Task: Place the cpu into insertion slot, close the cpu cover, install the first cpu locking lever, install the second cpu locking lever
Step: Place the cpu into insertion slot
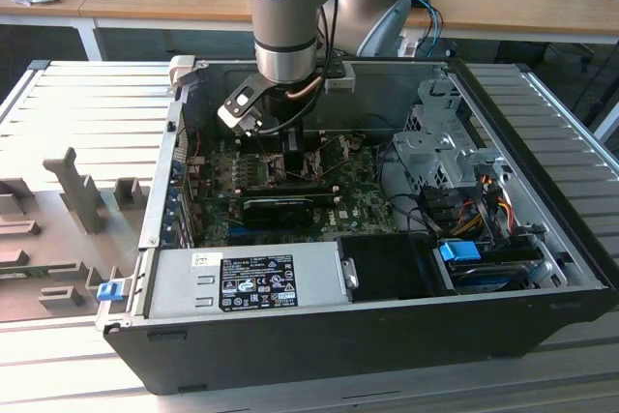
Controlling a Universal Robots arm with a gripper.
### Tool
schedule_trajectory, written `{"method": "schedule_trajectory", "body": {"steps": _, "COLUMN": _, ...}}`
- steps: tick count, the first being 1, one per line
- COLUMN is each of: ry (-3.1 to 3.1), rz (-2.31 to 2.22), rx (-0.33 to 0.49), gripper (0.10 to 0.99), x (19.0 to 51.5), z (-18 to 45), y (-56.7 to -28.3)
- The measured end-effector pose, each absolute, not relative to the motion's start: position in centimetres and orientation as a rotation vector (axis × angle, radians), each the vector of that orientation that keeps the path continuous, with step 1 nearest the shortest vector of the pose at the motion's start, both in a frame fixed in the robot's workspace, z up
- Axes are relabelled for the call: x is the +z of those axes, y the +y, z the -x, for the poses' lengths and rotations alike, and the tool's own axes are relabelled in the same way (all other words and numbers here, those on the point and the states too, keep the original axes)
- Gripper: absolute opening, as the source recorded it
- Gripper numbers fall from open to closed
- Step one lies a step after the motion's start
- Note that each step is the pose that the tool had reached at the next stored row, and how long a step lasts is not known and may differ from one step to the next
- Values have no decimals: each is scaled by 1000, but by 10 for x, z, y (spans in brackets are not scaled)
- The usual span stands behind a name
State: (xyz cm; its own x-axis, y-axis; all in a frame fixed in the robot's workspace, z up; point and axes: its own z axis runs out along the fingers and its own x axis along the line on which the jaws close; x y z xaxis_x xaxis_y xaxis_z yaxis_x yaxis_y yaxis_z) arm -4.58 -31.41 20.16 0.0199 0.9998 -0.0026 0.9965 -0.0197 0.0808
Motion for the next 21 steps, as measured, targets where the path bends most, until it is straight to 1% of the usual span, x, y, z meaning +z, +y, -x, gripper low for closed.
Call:
{"method": "schedule_trajectory", "body": {"steps": 5, "ry": 2157, "rz": -2200, "rx": 84, "gripper": 533, "x": 202, "z": 46, "y": -314}}
{"method": "schedule_trajectory", "body": {"steps": 7, "ry": 2157, "rz": -2200, "rx": 84, "gripper": 549, "x": 202, "z": 46, "y": -314}}
{"method": "schedule_trajectory", "body": {"steps": 8, "ry": 2157, "rz": -2200, "rx": 84, "gripper": 612, "x": 202, "z": 46, "y": -314}}
{"method": "schedule_trajectory", "body": {"steps": 21, "ry": 2156, "rz": -2200, "rx": 84, "gripper": 612, "x": 214, "z": 46, "y": -314}}
